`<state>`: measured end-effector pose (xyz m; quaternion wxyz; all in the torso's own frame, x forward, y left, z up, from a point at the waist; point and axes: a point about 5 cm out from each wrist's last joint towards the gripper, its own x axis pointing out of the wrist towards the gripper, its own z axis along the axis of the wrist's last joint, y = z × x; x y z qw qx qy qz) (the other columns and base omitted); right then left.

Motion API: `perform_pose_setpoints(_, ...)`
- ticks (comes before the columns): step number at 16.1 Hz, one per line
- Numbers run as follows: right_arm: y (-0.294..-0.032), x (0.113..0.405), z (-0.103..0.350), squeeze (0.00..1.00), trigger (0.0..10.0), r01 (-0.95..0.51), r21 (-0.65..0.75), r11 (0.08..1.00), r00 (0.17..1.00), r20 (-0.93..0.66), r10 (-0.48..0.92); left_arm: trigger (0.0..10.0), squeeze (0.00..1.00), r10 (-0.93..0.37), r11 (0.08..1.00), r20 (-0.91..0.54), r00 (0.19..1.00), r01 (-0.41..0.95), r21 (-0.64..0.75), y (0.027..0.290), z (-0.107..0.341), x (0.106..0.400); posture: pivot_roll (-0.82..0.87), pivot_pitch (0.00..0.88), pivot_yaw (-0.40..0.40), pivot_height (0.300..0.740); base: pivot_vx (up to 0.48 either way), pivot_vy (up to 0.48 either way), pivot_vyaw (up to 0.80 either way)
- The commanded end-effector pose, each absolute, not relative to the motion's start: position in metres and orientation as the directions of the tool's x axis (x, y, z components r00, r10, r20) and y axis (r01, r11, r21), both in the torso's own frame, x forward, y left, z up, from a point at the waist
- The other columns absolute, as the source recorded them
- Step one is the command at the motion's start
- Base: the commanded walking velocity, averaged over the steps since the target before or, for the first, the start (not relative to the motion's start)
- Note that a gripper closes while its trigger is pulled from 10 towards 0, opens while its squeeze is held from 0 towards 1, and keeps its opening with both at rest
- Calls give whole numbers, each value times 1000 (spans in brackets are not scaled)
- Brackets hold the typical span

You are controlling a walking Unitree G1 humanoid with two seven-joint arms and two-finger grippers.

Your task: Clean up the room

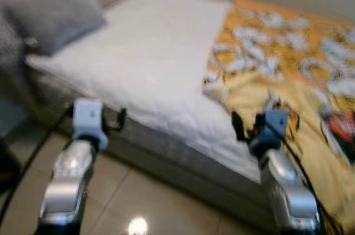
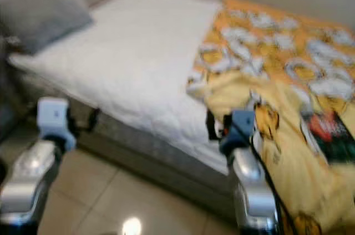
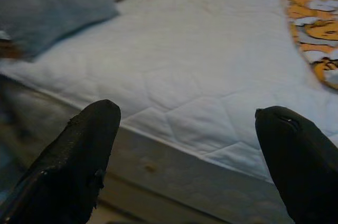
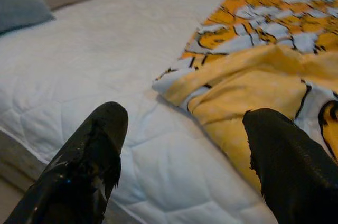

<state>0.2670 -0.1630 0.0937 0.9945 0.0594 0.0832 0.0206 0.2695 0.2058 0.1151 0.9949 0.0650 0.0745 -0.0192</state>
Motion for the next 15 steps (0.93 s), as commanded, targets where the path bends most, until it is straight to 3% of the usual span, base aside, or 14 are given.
perform_pose_setpoints(1, -172, 267, 94, 0, 10000, -1, 110, 994, 986, -164, 20, 10000, 859, -53, 990, -141, 989, 70, 122, 198, 118, 272, -16, 0, -27, 740, 0, -480, 794)
perform_pose_setpoints(3, -172, 267, 94, 0, 10000, 0, 116, 993, 986, -163, 19, 10000, 855, -54, 989, -140, 989, 72, 125, 199, 118, 273, -15, 0, -27, 740, 0, -480, 788)
perform_pose_setpoints(9, -171, 266, 91, 0, 10000, 24, 186, 982, 986, -164, 7, 10000, 855, -62, 988, -143, 988, 81, 129, 198, 117, 274, -16, 0, -26, 740, 0, -480, 0)
perform_pose_setpoints(15, -162, 264, 92, 0, 10000, -51, 186, 981, 985, -150, 80, 10000, 855, -74, 986, -147, 986, 94, 139, 197, 115, 273, -15, 0, -26, 740, 0, -480, 102)
